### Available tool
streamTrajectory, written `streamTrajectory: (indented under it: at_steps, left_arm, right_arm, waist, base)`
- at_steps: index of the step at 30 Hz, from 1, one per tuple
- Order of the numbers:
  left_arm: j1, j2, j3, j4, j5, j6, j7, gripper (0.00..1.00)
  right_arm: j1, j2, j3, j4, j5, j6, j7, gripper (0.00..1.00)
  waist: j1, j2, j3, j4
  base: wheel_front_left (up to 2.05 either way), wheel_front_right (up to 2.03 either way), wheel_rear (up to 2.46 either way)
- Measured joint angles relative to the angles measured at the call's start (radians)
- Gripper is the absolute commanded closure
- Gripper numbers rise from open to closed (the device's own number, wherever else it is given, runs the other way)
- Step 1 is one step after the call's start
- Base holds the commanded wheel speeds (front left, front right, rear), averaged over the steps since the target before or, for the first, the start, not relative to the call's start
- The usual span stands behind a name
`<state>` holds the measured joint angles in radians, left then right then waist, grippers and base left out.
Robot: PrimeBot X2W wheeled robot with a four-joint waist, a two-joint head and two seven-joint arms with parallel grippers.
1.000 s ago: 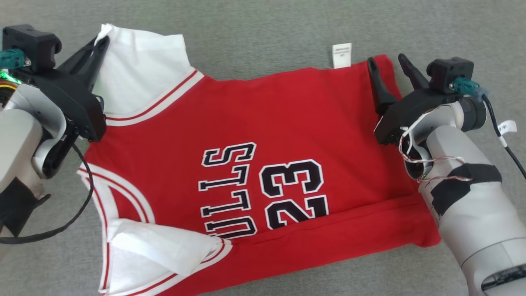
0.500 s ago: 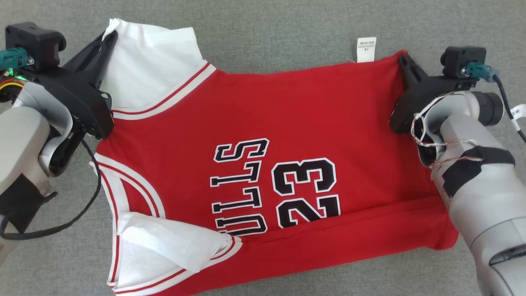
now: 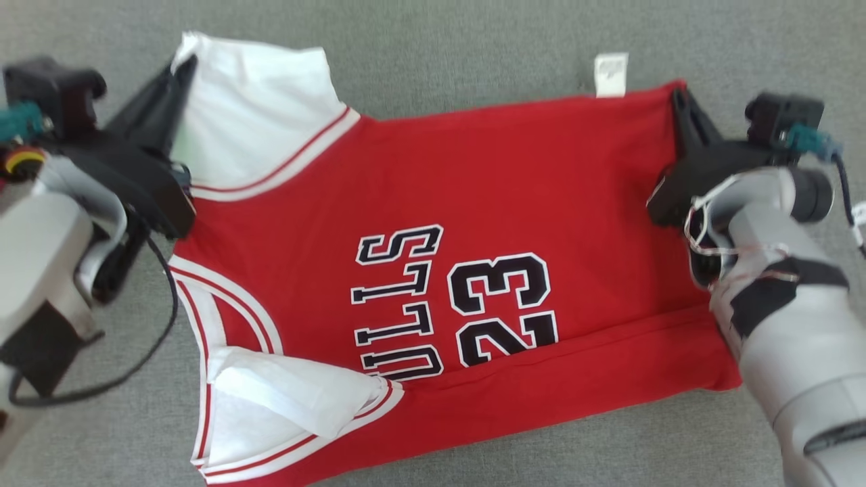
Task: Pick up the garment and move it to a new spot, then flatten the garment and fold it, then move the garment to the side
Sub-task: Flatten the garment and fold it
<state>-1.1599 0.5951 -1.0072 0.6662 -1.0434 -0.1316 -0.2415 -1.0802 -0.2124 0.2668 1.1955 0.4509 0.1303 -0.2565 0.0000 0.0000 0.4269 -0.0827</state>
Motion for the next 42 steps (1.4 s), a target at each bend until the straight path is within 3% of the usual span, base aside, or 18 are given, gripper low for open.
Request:
streamTrajectory:
  at_steps: [7, 12, 18, 26, 39, 40, 41, 42]
  left_arm:
    - [0.144, 0.021, 0.062, -0.123, 0.016, 0.012, -0.02, 1.0]
    - [0.362, 0.032, 0.202, -0.335, 0.102, 0.076, -0.021, 1.0]
    - [0.589, 0.028, 0.281, -0.484, 0.198, 0.105, -0.021, 1.0]
    - [0.766, -0.045, 0.322, -0.502, 0.289, 0.108, -0.021, 1.0]
    - [0.866, -0.135, 0.385, -0.338, 0.444, 0.07, -0.021, 1.0]
    - [0.871, -0.144, 0.389, -0.325, 0.461, 0.07, -0.021, 0.61]
    - [0.873, -0.153, 0.398, -0.316, 0.483, 0.07, -0.021, 0.31]
    - [0.872, -0.164, 0.413, -0.305, 0.491, 0.07, -0.021, 0.0]
  right_arm:
    - [0.16, -0.027, 0.015, -0.156, 0.097, 0.0, -0.004, 1.0]
    - [0.318, -0.059, 0.031, -0.292, 0.188, 0.0, -0.005, 1.0]
    - [0.422, -0.101, 0.04, -0.343, 0.257, 0.0, -0.005, 1.0]
    - [0.531, -0.137, 0.031, -0.4, 0.307, 0.0, -0.005, 1.0]
    - [0.65, -0.151, 0.06, -0.432, 0.331, 0.0, -0.005, 1.0]
    - [0.653, -0.147, 0.061, -0.427, 0.328, 0.0, -0.005, 0.6]
    - [0.655, -0.145, 0.062, -0.424, 0.324, 0.0, -0.005, 0.12]
    - [0.655, -0.143, 0.063, -0.423, 0.323, 0.0, -0.005, 0.0]
  waist:
    - [0.0, 0.0, -0.062, 0.004]
    - [-0.0001, -0.0001, -0.118, 0.012]
    - [-0.0002, -0.0003, -0.159, 0.024]
    - [-0.0002, -0.0002, -0.198, 0.05]
    - [-0.0001, -0.0001, -0.264, 0.068]
    - [-0.0001, -0.0001, -0.267, 0.068]
    - [-0.0001, 0.0, -0.27, 0.068]
    - [0.0, -0.0001, -0.273, 0.069]
  base:
    - [0.0, 0.0, 0.0]
    - [0.0, 0.0, 0.0]
    - [0.0, 0.0, 0.0]
    - [0.0, 0.0, 0.0]
    - [0.0, 0.0, 0.0]
    - [0.0, 0.0, 0.0]
    - [0.0, 0.0, 0.0]
    - [0.0, 0.0, 0.0]
